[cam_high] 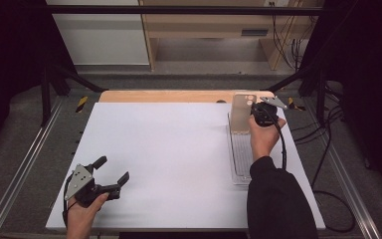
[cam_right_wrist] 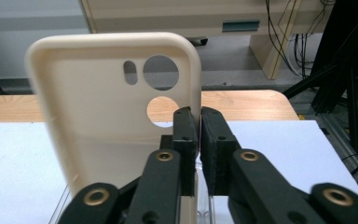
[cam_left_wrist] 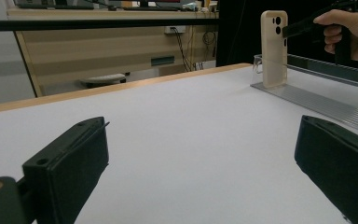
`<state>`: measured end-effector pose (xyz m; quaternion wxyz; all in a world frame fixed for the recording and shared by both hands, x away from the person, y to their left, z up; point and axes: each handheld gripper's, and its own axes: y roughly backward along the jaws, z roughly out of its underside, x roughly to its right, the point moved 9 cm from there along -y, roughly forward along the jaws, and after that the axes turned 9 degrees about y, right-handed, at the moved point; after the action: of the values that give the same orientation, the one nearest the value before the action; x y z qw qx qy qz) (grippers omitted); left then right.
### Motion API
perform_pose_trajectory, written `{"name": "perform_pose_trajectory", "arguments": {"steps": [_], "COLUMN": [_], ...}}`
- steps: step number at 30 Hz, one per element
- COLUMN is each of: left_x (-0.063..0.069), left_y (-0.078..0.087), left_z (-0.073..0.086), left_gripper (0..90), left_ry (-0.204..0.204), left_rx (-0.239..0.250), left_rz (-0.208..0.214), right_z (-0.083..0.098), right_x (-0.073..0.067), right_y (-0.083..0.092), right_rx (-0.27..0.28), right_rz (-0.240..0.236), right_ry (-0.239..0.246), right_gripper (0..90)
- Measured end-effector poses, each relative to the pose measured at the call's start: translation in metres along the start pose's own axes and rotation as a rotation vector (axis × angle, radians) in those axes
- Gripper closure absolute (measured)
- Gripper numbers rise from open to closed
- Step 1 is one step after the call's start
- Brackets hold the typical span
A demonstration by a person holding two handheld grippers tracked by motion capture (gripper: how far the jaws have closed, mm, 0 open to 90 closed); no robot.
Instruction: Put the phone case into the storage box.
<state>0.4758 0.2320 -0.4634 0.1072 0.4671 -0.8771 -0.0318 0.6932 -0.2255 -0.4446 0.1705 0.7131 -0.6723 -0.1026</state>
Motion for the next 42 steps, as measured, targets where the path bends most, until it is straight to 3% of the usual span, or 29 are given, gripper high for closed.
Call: {"name": "perform_pose_trajectory", "arguments": {"steps": [7,25,42], "left_x": [0.000,0.000,0.000], "left_y": [0.000,0.000,0.000], "left_z": [0.000,0.000,0.000], "left_gripper": [2.4,2.4,2.3], "left_ry": [0.000,-0.005,-0.007], "left_rx": [-0.001,-0.002,-0.002], "left_rz": [0.000,-0.002,-0.002], "right_z": [-0.004,-0.017,-0.024], "right_x": [0.001,-0.006,-0.016], "right_y": [0.001,0.016,0.029], "right_rx": [0.025,0.066,0.064], "right_rz": [-0.027,-0.072,-0.120], "right_ry": [-0.024,0.002,0.034], "right_gripper": [58.9,33.9,10.2]}}
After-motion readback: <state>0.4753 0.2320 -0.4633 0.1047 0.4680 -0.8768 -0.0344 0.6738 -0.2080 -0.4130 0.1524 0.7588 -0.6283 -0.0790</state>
